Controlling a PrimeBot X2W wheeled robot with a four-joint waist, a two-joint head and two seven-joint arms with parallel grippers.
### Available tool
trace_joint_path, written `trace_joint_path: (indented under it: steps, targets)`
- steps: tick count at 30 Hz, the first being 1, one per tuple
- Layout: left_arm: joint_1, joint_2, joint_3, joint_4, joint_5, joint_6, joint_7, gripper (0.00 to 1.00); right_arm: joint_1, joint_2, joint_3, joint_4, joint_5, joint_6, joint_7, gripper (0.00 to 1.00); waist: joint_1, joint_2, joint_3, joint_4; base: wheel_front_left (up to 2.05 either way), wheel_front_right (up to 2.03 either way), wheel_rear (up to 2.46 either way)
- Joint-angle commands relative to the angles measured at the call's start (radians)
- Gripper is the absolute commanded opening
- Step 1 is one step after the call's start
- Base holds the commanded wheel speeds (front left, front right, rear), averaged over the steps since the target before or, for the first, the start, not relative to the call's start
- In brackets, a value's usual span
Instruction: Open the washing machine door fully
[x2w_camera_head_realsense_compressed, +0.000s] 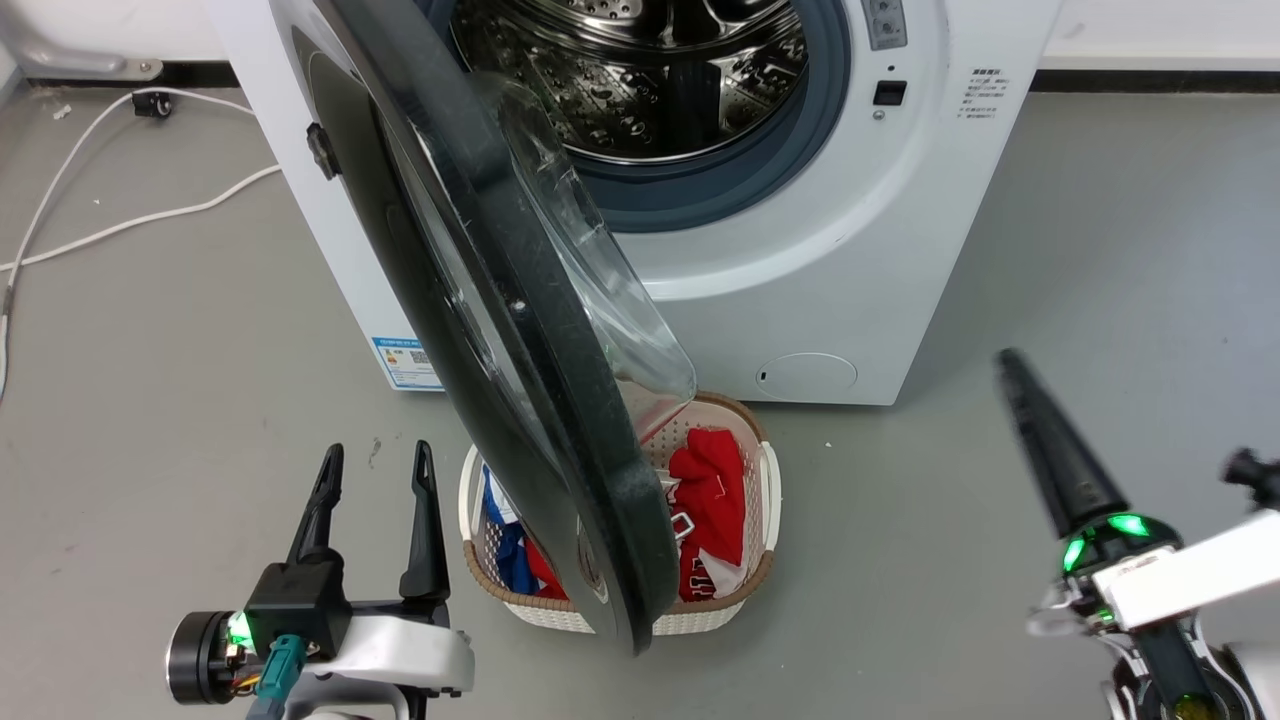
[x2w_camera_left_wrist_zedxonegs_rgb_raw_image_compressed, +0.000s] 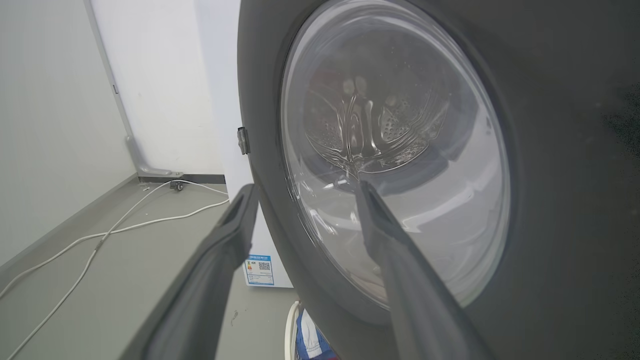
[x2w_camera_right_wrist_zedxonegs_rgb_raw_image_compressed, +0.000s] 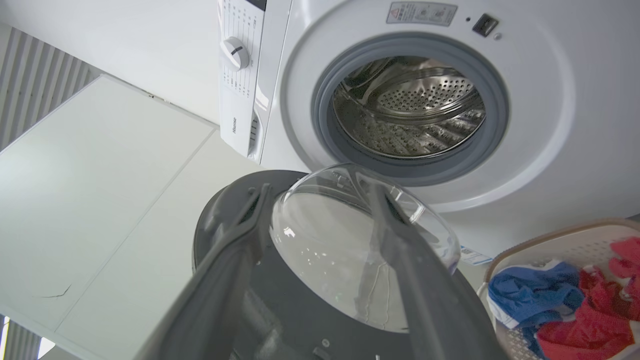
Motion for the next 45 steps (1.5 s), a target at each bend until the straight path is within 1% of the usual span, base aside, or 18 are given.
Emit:
trace_joint_path:
  steps: [1,4,7,10,14,17,19,21,22,26,30,39,43,44,45]
  targets:
    - [0.009,0.000,0.002,-0.003,0.005,0.002,-0.002,1.00,0.014,-0.001,-0.007,-0.003,-0.018,0.003,-0.025,1.00,0.0001,0.0000,-0.003,-0.002,0.00,0.00,0.00]
    - [0.021,0.000,0.007,-0.006,0.008,0.001,-0.002,1.00,0.026,-0.055,0.018,-0.005,-0.192,0.003,-0.180,1.00,0.0001,0.0000,-0.011,-0.005,0.00,0.00,0.00]
    - [0.027,0.000,0.010,-0.005,0.007,-0.002,-0.002,1.00,0.039,-0.099,0.049,0.025,-0.370,0.003,-0.341,1.00,0.0001,0.0000,-0.021,-0.009,0.00,0.00,0.00]
    - [0.032,0.000,0.011,-0.005,0.006,-0.001,-0.002,1.00,0.045,-0.104,0.037,0.049,-0.547,0.002,-0.395,1.00,0.0001,0.0000,-0.029,-0.014,0.00,0.00,0.00]
    - [0.039,0.000,0.006,-0.004,0.002,0.000,-0.002,1.00,0.061,-0.040,-0.063,0.010,-0.818,0.002,-0.399,1.00,0.0001,0.0000,-0.037,-0.015,0.00,0.00,0.00]
    - [0.040,0.000,0.001,-0.002,0.001,0.002,-0.002,1.00,0.085,-0.002,-0.098,-0.016,-1.017,0.002,-0.399,1.00,0.0001,0.0000,-0.043,-0.012,0.00,0.00,0.00]
    - [0.042,0.000,-0.001,0.000,0.000,0.004,-0.002,1.00,0.108,0.033,-0.111,-0.021,-1.103,0.001,-0.399,1.00,0.0001,0.0000,-0.047,-0.010,0.00,0.00,0.00]
    - [0.045,0.000,-0.004,0.001,0.001,0.006,-0.002,1.00,0.129,0.053,-0.120,-0.015,-1.174,0.001,-0.399,1.00,0.0001,0.0000,-0.053,-0.009,0.00,0.00,0.00]
    - [0.047,0.000,-0.008,0.003,0.001,0.006,-0.002,1.00,0.157,0.083,-0.129,0.008,-1.238,0.001,-0.399,1.00,0.0001,0.0000,-0.060,-0.006,0.00,0.00,0.00]
    - [0.055,0.000,-0.012,0.003,-0.001,0.007,-0.002,1.00,0.187,0.108,-0.137,0.042,-1.276,0.001,-0.399,1.00,0.0001,0.0000,-0.068,-0.002,0.00,0.00,0.00]
    - [0.061,0.000,-0.014,0.004,-0.004,0.007,-0.002,1.00,0.210,0.116,-0.141,0.077,-1.285,0.001,-0.400,1.00,0.0001,0.0000,-0.073,0.001,0.00,0.00,0.00]
    - [0.066,0.000,-0.010,0.006,-0.002,0.008,-0.002,1.00,0.220,0.118,-0.139,0.096,-1.239,0.001,-0.400,1.00,0.0001,0.0000,-0.077,-0.001,0.00,0.00,0.00]
    - [0.066,0.000,-0.003,0.011,-0.022,0.012,-0.002,1.00,0.219,0.118,-0.139,0.100,-1.233,0.001,-0.400,1.00,0.0001,0.0000,-0.080,0.000,0.00,0.00,0.00]
    - [0.064,0.000,-0.001,0.008,-0.018,0.016,-0.002,0.59,0.218,0.118,-0.139,0.101,-1.233,0.001,-0.400,1.00,0.0001,0.0000,-0.080,0.000,0.00,0.00,0.00]
    - [0.060,0.000,0.003,0.003,-0.014,0.019,-0.002,0.25,0.217,0.118,-0.139,0.101,-1.233,0.001,-0.400,1.00,0.0001,0.0000,-0.080,0.000,0.00,0.00,0.00]
